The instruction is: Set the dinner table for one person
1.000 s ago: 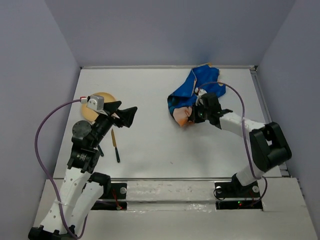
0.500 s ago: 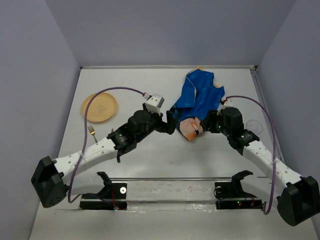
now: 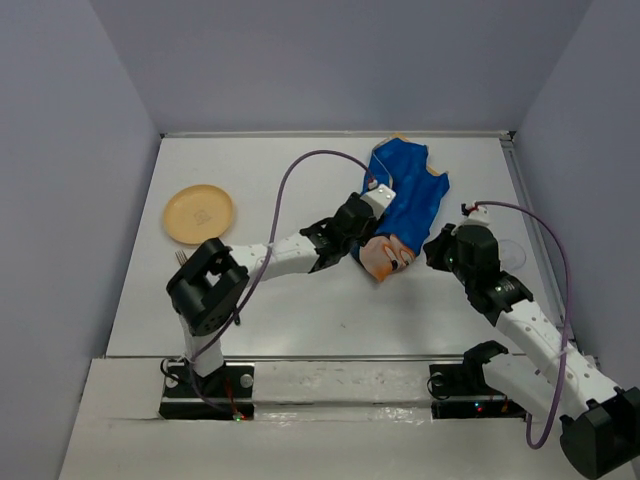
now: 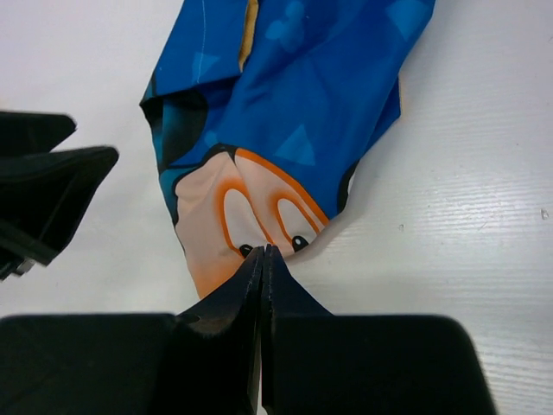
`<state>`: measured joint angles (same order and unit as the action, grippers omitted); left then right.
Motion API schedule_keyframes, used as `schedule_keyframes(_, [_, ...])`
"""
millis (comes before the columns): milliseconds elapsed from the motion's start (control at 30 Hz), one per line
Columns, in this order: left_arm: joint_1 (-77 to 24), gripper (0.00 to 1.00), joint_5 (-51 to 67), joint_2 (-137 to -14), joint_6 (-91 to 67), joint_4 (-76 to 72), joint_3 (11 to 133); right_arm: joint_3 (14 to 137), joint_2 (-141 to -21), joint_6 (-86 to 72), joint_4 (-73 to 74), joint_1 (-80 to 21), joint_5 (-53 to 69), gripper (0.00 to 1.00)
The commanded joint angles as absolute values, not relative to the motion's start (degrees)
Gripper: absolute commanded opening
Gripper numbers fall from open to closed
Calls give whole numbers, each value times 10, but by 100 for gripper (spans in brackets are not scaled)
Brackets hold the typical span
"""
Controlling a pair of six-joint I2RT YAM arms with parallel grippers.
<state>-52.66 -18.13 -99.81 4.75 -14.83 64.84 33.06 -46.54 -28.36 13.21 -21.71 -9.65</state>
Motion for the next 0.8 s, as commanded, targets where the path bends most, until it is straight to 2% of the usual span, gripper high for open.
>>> schedule_keyframes(0, [-527, 53, -164, -1058, 144, -163, 754, 316, -448, -293, 135, -214, -98, 3])
schedule_keyframes(300, [-524, 51, -146, -1200, 212, -74, 893, 307, -432, -299, 125, -214, -45, 4])
schedule_keyframes(400, [-524, 52, -135, -1215, 221, -60, 908, 305, -430, -296, 122, -214, -37, 4])
schedule_keyframes(567, [-521, 62, -134, -1241, 234, -51, 933, 298, -429, -296, 113, -214, -23, 4])
schedule_keyframes(767, [-519, 62, -161, -1284, 242, -41, 991, 291, -421, -296, 106, -214, -9, 4])
